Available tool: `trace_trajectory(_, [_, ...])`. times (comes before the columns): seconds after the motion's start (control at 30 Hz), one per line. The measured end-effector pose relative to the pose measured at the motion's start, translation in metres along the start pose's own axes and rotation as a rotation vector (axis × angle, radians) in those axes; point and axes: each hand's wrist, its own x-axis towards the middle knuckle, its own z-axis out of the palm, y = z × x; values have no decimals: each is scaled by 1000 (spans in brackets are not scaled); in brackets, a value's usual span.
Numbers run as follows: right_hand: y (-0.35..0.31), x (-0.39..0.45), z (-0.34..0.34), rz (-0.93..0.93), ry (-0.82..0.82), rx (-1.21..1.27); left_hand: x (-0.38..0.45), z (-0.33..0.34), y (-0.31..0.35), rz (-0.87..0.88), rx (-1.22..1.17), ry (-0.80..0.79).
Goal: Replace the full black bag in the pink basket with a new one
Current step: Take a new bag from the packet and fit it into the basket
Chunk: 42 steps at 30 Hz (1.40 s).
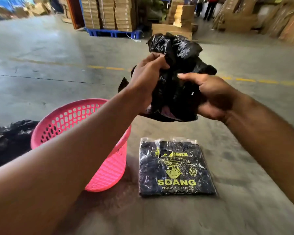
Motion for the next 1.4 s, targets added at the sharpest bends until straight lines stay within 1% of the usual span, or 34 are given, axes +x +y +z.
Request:
trace_trajectory(0.1, [-24, 18, 54, -41, -67, -92, 8, -25, 43, 32, 14, 149])
trace_trajectory(0.2, [-34, 41, 104, -51, -123, -200, 8, -65, 76, -46, 7, 267])
trace_trajectory(0.27, [-32, 55, 131, -38, -165, -226, 8, -92, 87, -48, -6, 336])
trace_trajectory(0.33, [-22, 66, 155, -4, -221, -238, 2, -119, 89, -63, 18, 438])
trace_trajectory(0.4, [-2, 77, 176, 51, -263, -250, -8, -145, 82, -73, 16, 508])
trace_trajectory(0.43, [12, 83, 183, 81, -267, -261, -13, -155, 74, -92, 6, 516])
trace_trajectory(0.53, [65, 95, 198, 149, -263, -265, -31, -186, 37, -153, -50, 483])
trace_trajectory(0.63, [120, 101, 202, 219, -232, -156, -41, -225, -14, -263, 26, 532])
trace_trajectory(0.7, [148, 103, 200, 275, -233, -85, -39, -265, -50, -317, 157, 556])
trace_trajectory(0.77, [167, 112, 195, 260, -144, -97, -39, -298, -76, -401, 371, 518])
trace_trajectory(0.8, [176, 120, 191, 236, -82, -124, -41, -308, -82, -401, 437, 508])
trace_trajectory(0.87, [191, 141, 181, 182, 53, -212, -52, -314, -77, -395, 511, 515])
trace_trajectory(0.9, [196, 150, 176, 170, 84, -238, -56, -313, -72, -395, 507, 527])
trace_trajectory(0.97, [198, 159, 172, 186, 55, -169, -58, -318, -66, -433, 437, 495])
trace_trajectory(1.07, [187, 158, 179, 288, -74, -21, -53, -325, -67, -581, 340, 369])
trace_trajectory(1.13, [184, 157, 182, 302, -124, -32, -49, -323, -66, -609, 323, 337])
trace_trajectory(1.2, [185, 158, 184, 196, -110, -172, -45, -318, -61, -504, 381, 331])
trace_trajectory(1.27, [182, 158, 182, 30, -129, -340, -42, -321, -51, -349, 524, 315])
trace_trajectory(1.33, [169, 155, 175, -110, -223, -440, -47, -329, -32, -239, 699, 244])
trace_trajectory(1.4, [145, 146, 162, -201, -325, -553, -58, -341, -17, -180, 853, 141])
